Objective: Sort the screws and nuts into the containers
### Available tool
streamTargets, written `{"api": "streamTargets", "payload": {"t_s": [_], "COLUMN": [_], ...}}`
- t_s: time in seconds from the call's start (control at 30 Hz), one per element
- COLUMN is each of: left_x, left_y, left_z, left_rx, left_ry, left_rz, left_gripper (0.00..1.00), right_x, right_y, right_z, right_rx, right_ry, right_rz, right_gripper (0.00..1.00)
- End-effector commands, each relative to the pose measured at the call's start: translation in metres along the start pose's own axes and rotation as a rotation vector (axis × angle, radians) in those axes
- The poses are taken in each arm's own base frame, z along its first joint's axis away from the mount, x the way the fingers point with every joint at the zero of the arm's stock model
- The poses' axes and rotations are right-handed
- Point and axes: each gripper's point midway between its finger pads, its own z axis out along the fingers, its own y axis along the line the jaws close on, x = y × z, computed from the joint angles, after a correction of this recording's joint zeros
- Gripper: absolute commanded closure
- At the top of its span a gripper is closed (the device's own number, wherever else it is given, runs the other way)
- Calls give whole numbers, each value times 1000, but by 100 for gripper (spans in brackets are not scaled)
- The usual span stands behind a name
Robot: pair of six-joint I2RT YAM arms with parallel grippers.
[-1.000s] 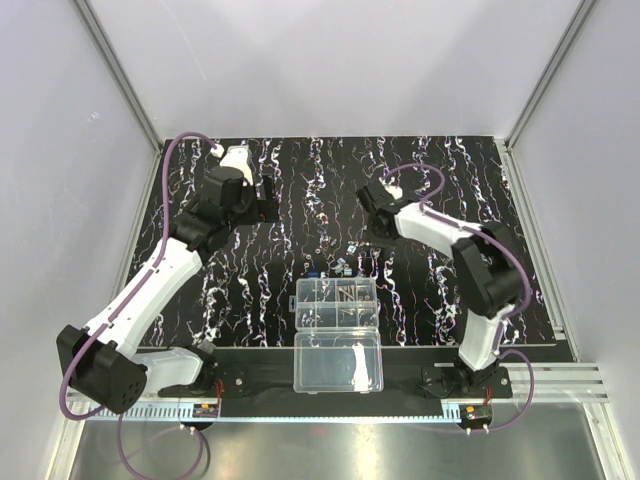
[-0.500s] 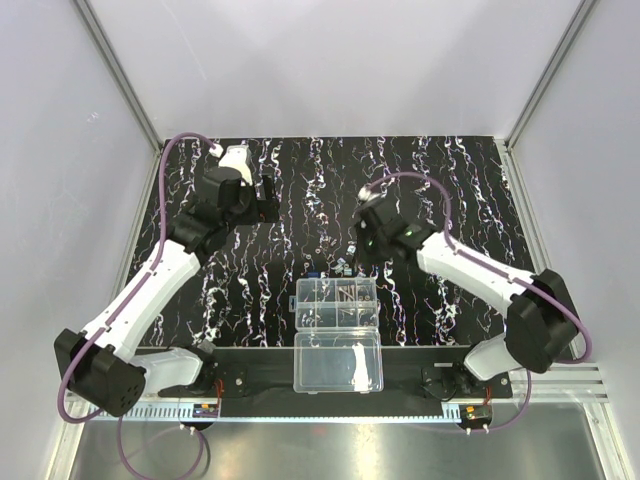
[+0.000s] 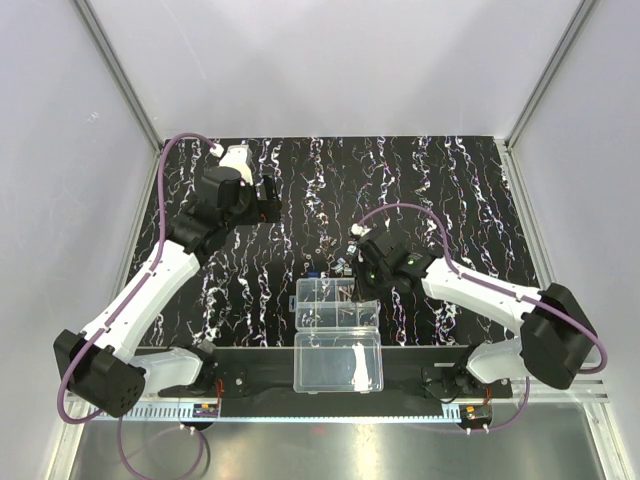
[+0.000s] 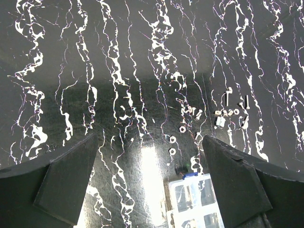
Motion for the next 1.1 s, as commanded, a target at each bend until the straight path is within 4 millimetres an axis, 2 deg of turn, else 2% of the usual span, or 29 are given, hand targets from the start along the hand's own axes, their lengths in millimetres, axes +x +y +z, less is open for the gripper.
{"api": "streamTargets", "payload": {"t_s": [0.0, 0.33, 0.4, 0.47, 0.57, 0.6, 0.67, 0.7, 0.73, 0.8, 0.9, 0.97, 1.0, 1.07], "left_x": [-22, -22, -22, -22, -22, -22, -22, -22, -22, -22, -23, -24, -25, -25], "left_y": [-12, -9, -8, -8, -8, -7, -7, -7, -7, -6, -6, -4, -4, -2], "left_z": [-6, -5, -5, -5, -5, -4, -5, -5, -5, -5, -6, -7, -7, -8], "left_rx": [43, 27, 23, 23, 22, 20, 19, 20, 21, 16, 12, 5, 3, -4], "left_ry": [-65, -64, -63, -64, -64, -65, -66, -68, -67, -69, -74, -78, -80, -84], "left_rz": [-9, -3, -3, -3, -1, 0, -2, -3, -2, -1, 0, 1, 4, 5], "left_gripper": [1, 1, 1, 1, 1, 1, 1, 1, 1, 1, 1, 1, 1, 1], "right_x": [-7, 10, 6, 1, -15, -26, -40, -55, -68, -94, -127, -135, -139, -142], "right_y": [20, 18, 20, 25, 33, 40, 33, 34, 19, 5, -51, -75, -97, -114], "right_z": [5, 27, 24, 21, 11, 4, -3, -13, -19, -31, -38, -35, -30, -20], "right_rx": [-69, -13, -18, -32, -45, -55, 4, 22, 96, 168, 304, 343, 380, 401], "right_ry": [-23, 60, 44, 26, -18, -46, -100, -153, -194, -257, -292, -301, -297, -290], "right_rz": [-33, -103, -106, -109, -131, -132, -124, -120, -99, -44, 156, 261, 313, 394], "right_gripper": [100, 100, 91, 72, 52, 49, 36, 31, 28, 25, 28, 32, 33, 39]}}
